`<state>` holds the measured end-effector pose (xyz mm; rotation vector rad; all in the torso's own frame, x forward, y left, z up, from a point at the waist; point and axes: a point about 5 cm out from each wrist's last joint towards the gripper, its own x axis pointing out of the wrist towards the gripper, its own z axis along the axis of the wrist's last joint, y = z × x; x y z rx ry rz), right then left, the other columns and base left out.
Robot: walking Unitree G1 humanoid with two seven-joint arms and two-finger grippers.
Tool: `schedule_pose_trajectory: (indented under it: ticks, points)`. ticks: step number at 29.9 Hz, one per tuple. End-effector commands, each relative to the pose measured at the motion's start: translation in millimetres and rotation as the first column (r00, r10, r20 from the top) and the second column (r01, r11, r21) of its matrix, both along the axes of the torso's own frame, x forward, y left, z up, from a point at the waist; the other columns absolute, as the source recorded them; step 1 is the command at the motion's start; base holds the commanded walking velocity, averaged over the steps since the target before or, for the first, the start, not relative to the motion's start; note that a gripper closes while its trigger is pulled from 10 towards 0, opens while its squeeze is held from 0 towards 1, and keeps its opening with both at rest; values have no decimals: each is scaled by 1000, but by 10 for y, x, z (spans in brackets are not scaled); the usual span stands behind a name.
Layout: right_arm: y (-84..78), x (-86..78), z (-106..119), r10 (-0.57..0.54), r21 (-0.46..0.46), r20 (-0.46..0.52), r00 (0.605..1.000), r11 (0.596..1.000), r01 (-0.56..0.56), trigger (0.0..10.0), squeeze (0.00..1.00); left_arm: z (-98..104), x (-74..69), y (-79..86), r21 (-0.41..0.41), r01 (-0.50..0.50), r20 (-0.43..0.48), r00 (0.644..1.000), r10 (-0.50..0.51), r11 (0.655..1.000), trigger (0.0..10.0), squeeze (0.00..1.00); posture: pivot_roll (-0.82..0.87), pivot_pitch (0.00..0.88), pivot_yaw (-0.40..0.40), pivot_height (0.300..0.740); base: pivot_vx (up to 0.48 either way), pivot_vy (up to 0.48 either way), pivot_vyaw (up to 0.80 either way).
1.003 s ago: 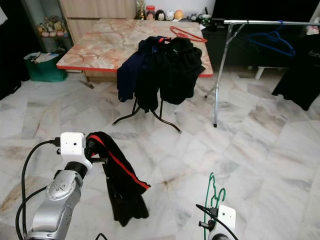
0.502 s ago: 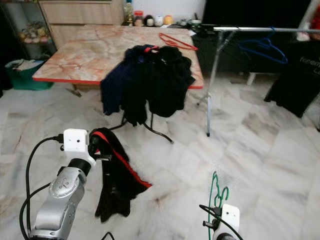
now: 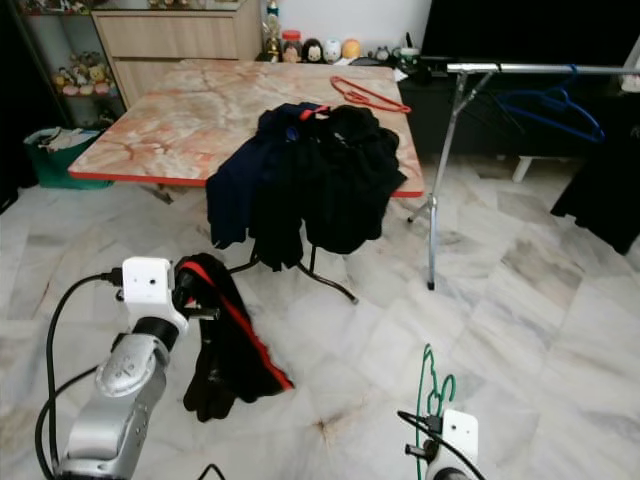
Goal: Hang hanger
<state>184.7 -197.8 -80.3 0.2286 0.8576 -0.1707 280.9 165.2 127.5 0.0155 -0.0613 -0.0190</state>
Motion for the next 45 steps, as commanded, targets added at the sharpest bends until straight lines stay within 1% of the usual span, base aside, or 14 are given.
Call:
schedule_pose_trajectory:
  ticks: [1, 27, 33, 35, 36, 37, 39, 40, 41, 42, 43, 44, 45]
  points:
    - [-93, -25, 3, -20, -15, -5, 1000, 1000, 20, 10000, 0, 90, 22, -74, -1, 19, 43, 999, -19, 1000, 10000, 0, 38, 0, -26, 716, 307, 0, 0]
    - [-86, -33, -3, -14, -15, -12, 1000, 1000, 13, 10000, 0, 97, 12, -57, 6, 16, 45, 999, -17, 1000, 10000, 0, 42, 0, -23, 716, 312, 0, 0]
    - [-85, -32, -3, -10, -15, -13, 1000, 1000, 10, 10000, 0, 124, 25, -58, 8, 17, 53, 998, -18, 1000, 10000, 0, 42, 0, -23, 716, 312, 0, 0]
    - [-83, -33, -4, -10, -14, -13, 1000, 1000, 10, 10000, 0, 163, 56, -60, 26, 18, 65, 998, -20, 999, 10000, 0, 47, 0, -25, 716, 315, 0, 0]
    - [-82, -33, -4, -10, -13, -14, 1000, 1000, 10, 10000, 0, 252, 119, -67, 61, 27, 95, 995, -33, 998, 10000, 0, 47, 0, -25, 716, 322, 0, 0]
    - [-81, -32, -4, -10, -13, -14, 1000, 1000, 10, 10000, 0, 298, 152, -72, 79, 32, 110, 993, -40, 996, 10000, 0, 56, 0, -27, 716, 322, 0, 0]
    - [-76, -29, -4, -9, -13, -15, 1000, 1000, 9, 10000, 0, 430, 263, -68, 104, 32, 147, 988, -47, 994, 10000, 0, 63, 0, -25, 716, 332, 0, 0]
    - [-72, -27, -4, -7, -13, -16, 1000, 1000, 7, 10000, 0, 615, 396, -63, 119, 32, 201, 978, -56, 992, 10000, 0, 64, 0, -25, 716, 330, 0, 0]
    - [-71, -27, -4, -7, -14, -16, 1000, 1000, 7, 10000, 0, 659, 423, -63, 123, 32, 213, 975, -58, 992, 10000, 0, 64, 0, -25, 716, 330, 0, 0]
    - [-66, -25, -5, -7, -14, -17, 1000, 1000, 7, 10000, 0, 804, 519, -62, 135, 33, 251, 966, -66, 990, 10000, 0, 62, 0, -17, 716, 334, 0, 0]
    - [-57, -20, -4, -8, -13, -18, 1000, 1000, 8, 10000, 0, 1137, 711, -64, 154, 28, 330, 941, -78, 988, 10000, 0, 60, 0, -11, 716, 334, 0, 0]
    - [-57, -20, -4, -8, -13, -18, 1000, 1000, 8, 10000, 0, 1137, 711, -64, 154, 28, 330, 941, -78, 988, 10000, 0, 60, 0, -11, 716, 334, 0, 0]
    - [-50, -15, -4, -6, -12, -18, 1000, 1000, 6, 10000, 0, 1383, 839, -84, 174, 29, 378, 921, -94, 984, 10000, 0, 61, 0, -7, 716, 334, 0, 0]
